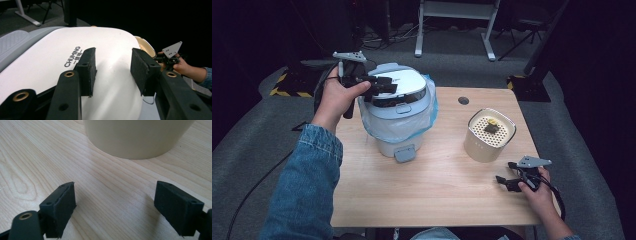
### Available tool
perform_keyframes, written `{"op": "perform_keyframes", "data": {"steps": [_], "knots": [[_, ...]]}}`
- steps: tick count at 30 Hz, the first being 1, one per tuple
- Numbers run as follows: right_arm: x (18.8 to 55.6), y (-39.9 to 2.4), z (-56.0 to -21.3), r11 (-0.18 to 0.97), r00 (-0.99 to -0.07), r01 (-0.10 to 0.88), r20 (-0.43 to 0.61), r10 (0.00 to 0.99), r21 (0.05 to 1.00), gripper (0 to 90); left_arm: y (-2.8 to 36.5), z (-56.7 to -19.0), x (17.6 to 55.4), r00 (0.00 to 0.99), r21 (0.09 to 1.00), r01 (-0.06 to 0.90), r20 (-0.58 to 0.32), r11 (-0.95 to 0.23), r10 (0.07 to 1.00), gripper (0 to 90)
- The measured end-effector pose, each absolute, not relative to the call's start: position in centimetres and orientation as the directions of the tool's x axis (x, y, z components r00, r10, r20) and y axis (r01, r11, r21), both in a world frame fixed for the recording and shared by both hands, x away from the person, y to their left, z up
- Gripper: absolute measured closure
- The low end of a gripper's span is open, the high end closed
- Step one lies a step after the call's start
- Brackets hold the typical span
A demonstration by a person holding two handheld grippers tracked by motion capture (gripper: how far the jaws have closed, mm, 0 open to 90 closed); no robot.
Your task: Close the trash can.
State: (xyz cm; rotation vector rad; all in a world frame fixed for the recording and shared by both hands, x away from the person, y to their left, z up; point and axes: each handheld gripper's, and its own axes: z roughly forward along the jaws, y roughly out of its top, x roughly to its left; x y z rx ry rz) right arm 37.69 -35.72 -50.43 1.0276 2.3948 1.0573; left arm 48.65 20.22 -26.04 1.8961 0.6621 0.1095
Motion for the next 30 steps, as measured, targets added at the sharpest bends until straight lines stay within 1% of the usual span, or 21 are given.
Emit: {"op": "perform_keyframes", "data": {"steps": [2, 6, 9, 10, 11, 25, 26, 27, 30], "knots": [[37.7, -35.7, -50.4, 0.465, -0.686, 0.484, -0.008, 0.727, 0.741, 17.5, 20.0, -26.2, 48.7, 0.833, 0.877, 0.387, -0.199, -0.285, 0.516, 54.8], [37.7, -35.7, -50.4, 0.465, -0.686, 0.484, -0.008, 0.727, 0.741, 17.5, 19.4, -26.4, 48.6, 0.819, 0.868, 0.379, -0.153, -0.321, 0.553, 49.5], [37.7, -35.7, -50.4, 0.465, -0.686, 0.484, -0.008, 0.727, 0.741, 17.5, 18.9, -26.5, 48.5, 0.810, 0.855, 0.358, -0.084, -0.375, 0.581, 45.8], [37.7, -35.7, -50.4, 0.465, -0.686, 0.484, -0.008, 0.727, 0.741, 17.5, 18.7, -26.6, 48.5, 0.809, 0.845, 0.347, -0.051, -0.407, 0.585, 45.5], [37.7, -35.7, -50.4, 0.465, -0.686, 0.484, -0.008, 0.727, 0.741, 17.5, 18.5, -26.7, 48.4, 0.805, 0.847, 0.340, -0.038, -0.408, 0.592, 45.4], [37.7, -35.7, -50.4, 0.465, -0.686, 0.484, -0.008, 0.727, 0.741, 17.5, 17.6, -26.9, 47.9, 0.787, 0.849, 0.326, -0.001, -0.416, 0.617, 45.4], [37.7, -35.7, -50.4, 0.465, -0.686, 0.484, -0.008, 0.727, 0.741, 17.5, 17.5, -27.0, 47.7, 0.778, 0.851, 0.331, -0.002, -0.407, 0.629, 45.4], [37.7, -35.7, -50.4, 0.465, -0.687, 0.484, -0.008, 0.727, 0.741, 17.5, 17.4, -27.0, 47.6, 0.774, 0.834, 0.322, 0.041, -0.448, 0.632, 45.4], [37.7, -35.7, -50.4, 0.465, -0.687, 0.484, -0.008, 0.727, 0.741, 17.4, 17.0, -27.1, 47.4, 0.768, 0.844, 0.301, 0.061, -0.444, 0.637, 45.7]]}}
